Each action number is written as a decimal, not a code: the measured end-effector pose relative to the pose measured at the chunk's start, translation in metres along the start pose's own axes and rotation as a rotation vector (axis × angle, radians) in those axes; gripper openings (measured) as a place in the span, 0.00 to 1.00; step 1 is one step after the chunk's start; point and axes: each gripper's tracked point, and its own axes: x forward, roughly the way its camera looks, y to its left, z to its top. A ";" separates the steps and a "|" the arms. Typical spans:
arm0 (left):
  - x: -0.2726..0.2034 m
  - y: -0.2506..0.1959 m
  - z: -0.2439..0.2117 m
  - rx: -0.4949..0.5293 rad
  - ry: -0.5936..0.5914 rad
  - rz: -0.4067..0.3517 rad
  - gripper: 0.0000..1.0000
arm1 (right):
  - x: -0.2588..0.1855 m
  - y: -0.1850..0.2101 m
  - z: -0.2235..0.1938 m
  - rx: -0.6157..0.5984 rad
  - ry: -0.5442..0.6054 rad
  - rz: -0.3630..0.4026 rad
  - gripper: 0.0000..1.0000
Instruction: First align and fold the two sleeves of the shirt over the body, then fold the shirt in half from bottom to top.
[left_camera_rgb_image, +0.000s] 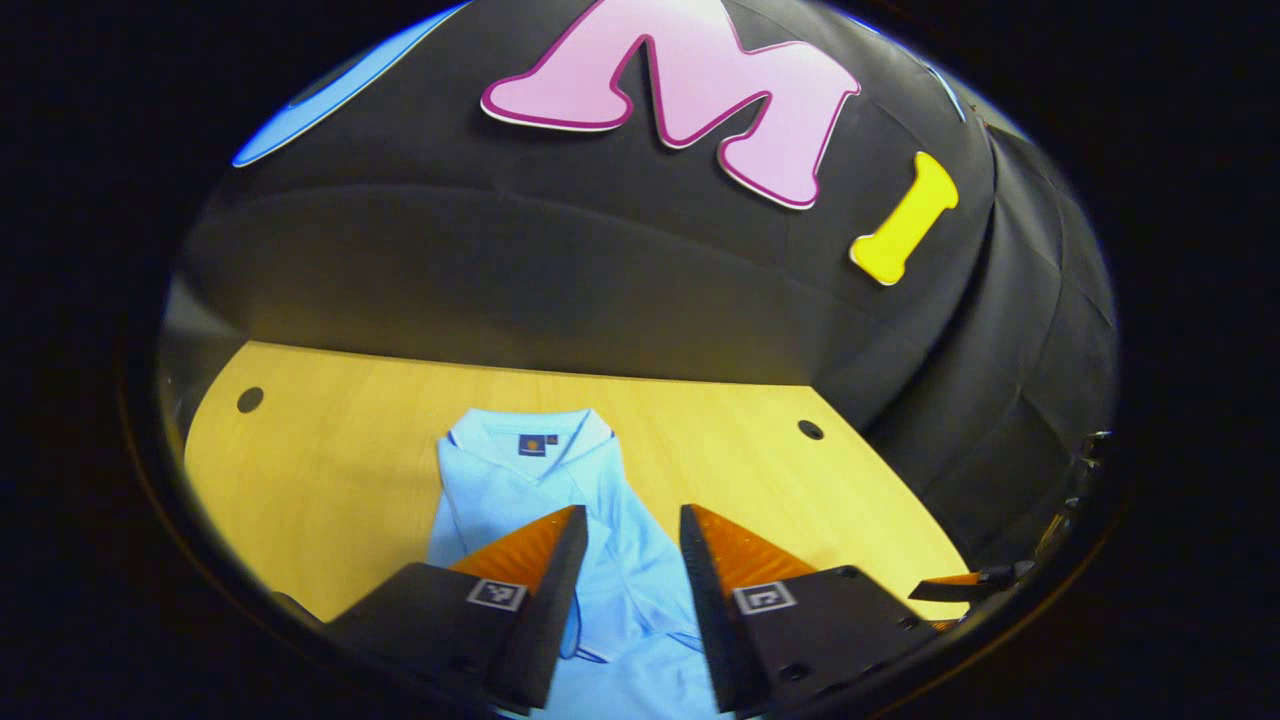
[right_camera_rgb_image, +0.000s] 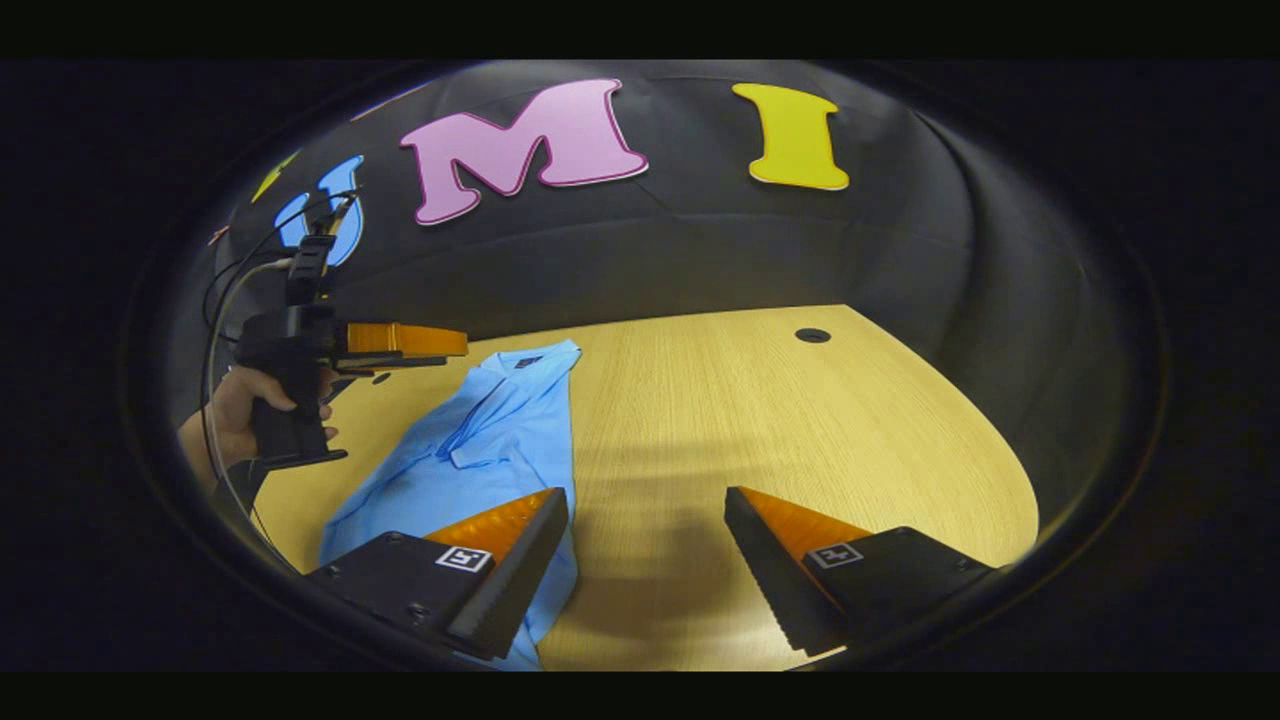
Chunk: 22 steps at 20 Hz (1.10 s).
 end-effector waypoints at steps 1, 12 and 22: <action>-0.011 0.001 -0.003 -0.001 -0.010 0.007 0.70 | -0.005 0.000 -0.003 0.003 0.000 -0.006 0.98; -0.224 0.052 -0.094 0.041 -0.048 0.241 0.96 | -0.078 0.062 -0.062 0.006 0.055 0.033 0.98; -0.304 0.081 -0.252 -0.046 0.117 0.352 0.96 | -0.124 0.098 -0.156 -0.059 0.171 0.042 0.98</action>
